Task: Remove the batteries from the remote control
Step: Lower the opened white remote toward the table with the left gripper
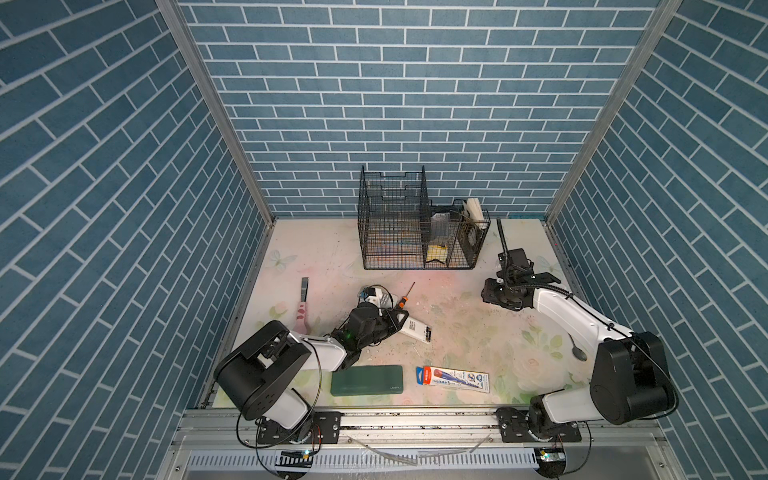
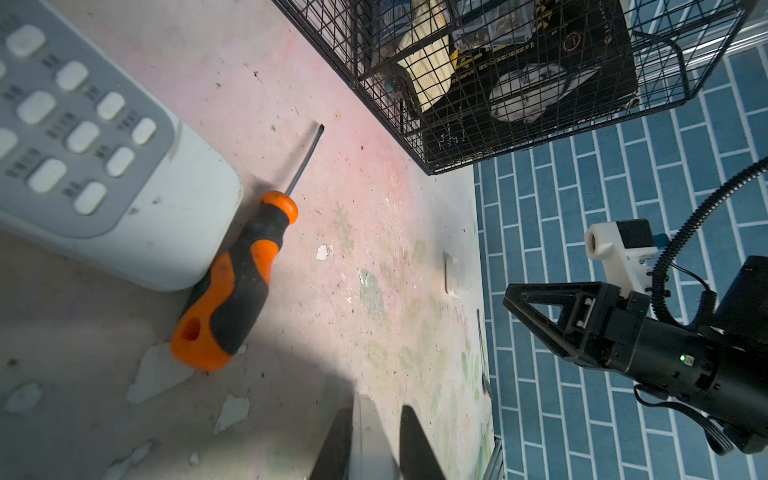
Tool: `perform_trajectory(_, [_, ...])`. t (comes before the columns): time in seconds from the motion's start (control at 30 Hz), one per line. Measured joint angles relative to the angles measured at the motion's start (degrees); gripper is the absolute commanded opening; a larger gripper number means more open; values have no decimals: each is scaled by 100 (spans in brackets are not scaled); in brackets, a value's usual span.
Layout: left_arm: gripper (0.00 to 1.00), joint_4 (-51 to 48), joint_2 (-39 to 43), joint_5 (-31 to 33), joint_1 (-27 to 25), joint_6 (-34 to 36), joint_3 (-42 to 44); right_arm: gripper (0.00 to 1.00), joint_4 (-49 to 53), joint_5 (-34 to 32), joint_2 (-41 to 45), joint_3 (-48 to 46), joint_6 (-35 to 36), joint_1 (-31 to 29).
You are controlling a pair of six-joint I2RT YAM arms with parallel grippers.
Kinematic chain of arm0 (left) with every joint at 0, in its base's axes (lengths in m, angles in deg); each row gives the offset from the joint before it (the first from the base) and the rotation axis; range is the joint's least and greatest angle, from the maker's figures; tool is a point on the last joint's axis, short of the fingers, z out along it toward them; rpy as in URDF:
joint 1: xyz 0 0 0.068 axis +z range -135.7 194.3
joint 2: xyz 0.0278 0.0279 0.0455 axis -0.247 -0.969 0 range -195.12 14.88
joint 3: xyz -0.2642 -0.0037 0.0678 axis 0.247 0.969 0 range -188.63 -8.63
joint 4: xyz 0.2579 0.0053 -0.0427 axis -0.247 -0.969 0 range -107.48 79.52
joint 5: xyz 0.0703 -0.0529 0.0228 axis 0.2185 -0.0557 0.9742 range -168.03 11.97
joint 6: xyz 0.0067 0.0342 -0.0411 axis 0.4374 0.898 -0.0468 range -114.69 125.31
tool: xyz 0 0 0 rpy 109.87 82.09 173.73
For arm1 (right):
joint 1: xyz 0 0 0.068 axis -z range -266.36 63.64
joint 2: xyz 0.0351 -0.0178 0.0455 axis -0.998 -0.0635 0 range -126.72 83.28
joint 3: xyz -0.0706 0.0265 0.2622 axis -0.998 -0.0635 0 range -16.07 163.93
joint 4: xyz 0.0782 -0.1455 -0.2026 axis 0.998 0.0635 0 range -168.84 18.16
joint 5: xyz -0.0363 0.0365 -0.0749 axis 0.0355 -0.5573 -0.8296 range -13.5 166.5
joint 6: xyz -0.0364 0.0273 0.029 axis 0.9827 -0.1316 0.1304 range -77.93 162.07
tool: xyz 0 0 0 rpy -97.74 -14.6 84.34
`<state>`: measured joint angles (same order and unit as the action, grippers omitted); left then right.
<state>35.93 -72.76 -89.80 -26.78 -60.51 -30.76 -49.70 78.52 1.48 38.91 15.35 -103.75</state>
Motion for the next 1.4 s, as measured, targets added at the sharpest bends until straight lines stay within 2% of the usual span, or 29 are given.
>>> perform_trajectory(0.47, [26,417,31,214,-96,-136,352,50,-9,39,0,-9,-2,-127])
perform_trajectory(1.4, [45,1220,-874,210,-120,-291,638,50,-83,46,-83,-9,-7,-341])
